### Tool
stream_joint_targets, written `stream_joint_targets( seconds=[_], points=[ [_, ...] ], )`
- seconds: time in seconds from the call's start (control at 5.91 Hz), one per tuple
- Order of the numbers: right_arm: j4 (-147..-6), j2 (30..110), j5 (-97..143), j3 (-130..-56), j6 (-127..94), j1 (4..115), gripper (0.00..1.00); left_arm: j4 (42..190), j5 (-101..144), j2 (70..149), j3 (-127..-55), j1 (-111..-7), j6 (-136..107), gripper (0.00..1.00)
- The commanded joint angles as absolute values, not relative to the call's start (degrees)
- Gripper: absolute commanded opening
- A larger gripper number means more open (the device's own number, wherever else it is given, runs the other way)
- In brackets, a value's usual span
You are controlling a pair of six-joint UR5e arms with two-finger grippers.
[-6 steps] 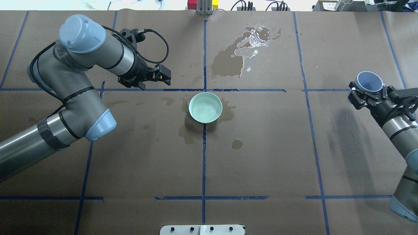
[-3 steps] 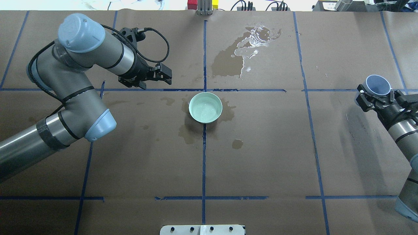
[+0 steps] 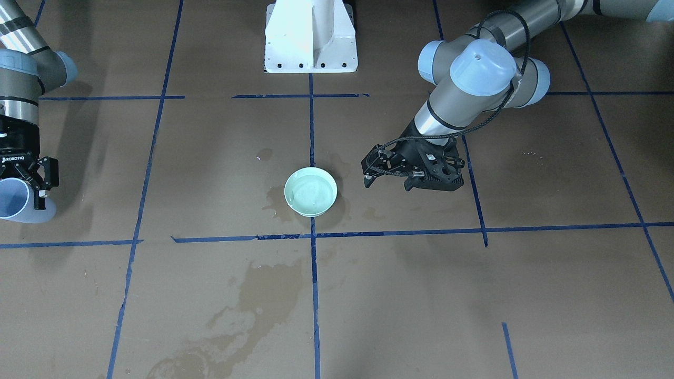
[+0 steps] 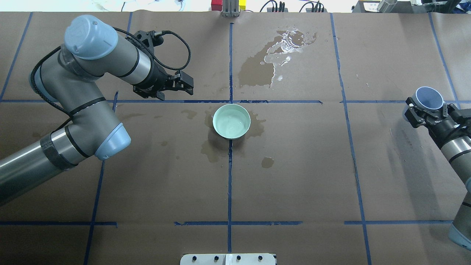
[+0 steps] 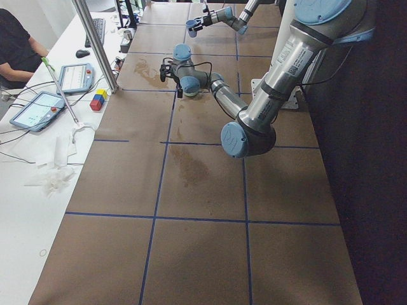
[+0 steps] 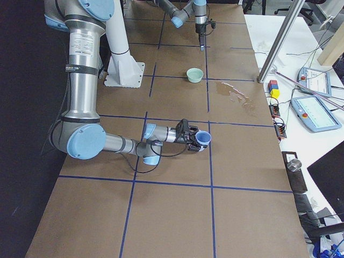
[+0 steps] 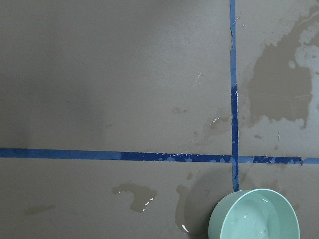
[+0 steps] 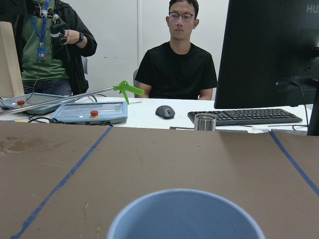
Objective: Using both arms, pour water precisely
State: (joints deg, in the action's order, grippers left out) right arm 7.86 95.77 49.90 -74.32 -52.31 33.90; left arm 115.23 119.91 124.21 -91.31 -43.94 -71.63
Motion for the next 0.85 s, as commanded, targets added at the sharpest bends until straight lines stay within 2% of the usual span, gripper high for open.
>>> stream_joint_targets(
  seconds=[0.0,0.51,0.68],
  points=[
    [9.4,96.1,50.0,-72.7,-52.4,33.8,0.32,115.2,119.9,123.8,-91.5,-43.9,-71.6,1.0],
    [9.8,96.4,50.7,-71.6,-54.1,32.9,0.36,115.2,119.9,123.0,-92.6,-43.9,-71.7,1.0],
    [12.1,97.3,51.9,-71.4,-54.1,32.9,0.42,115.2,119.9,123.0,-92.6,-43.9,-71.7,1.0]
  ],
)
